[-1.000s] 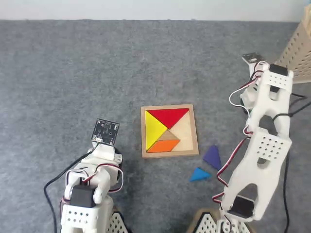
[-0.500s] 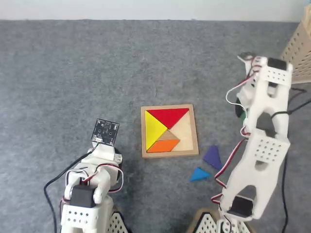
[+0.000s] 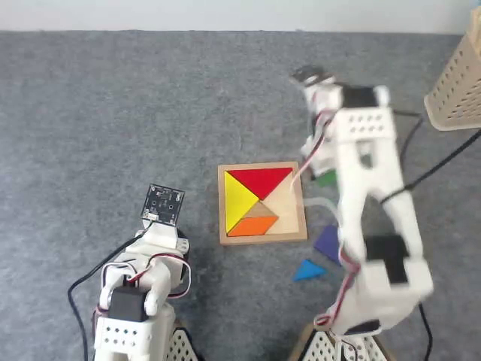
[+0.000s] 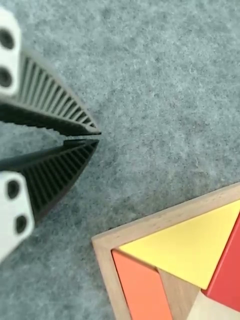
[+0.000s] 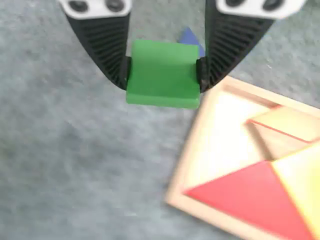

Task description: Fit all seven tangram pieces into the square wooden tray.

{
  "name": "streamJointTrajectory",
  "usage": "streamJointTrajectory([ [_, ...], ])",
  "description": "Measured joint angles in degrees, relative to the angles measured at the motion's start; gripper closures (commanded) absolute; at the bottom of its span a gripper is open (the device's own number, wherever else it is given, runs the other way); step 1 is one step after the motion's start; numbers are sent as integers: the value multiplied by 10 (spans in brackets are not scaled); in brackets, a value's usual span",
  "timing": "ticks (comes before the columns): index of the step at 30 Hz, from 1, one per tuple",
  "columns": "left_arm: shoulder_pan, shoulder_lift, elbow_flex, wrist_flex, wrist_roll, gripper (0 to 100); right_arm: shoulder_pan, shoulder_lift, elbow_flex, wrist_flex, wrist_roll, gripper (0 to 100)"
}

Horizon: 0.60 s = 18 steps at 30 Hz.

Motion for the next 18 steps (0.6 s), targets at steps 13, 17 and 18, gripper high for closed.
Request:
streamJointTrajectory([
  [13, -1, 0, 0, 0, 0, 988, -132, -109, 261, -199, -14, 992],
  [17, 1, 0, 0, 0, 0, 988, -136, -41, 261, -229, -14, 992],
  [18, 1, 0, 0, 0, 0, 988, -136, -31, 258, -229, -14, 992],
])
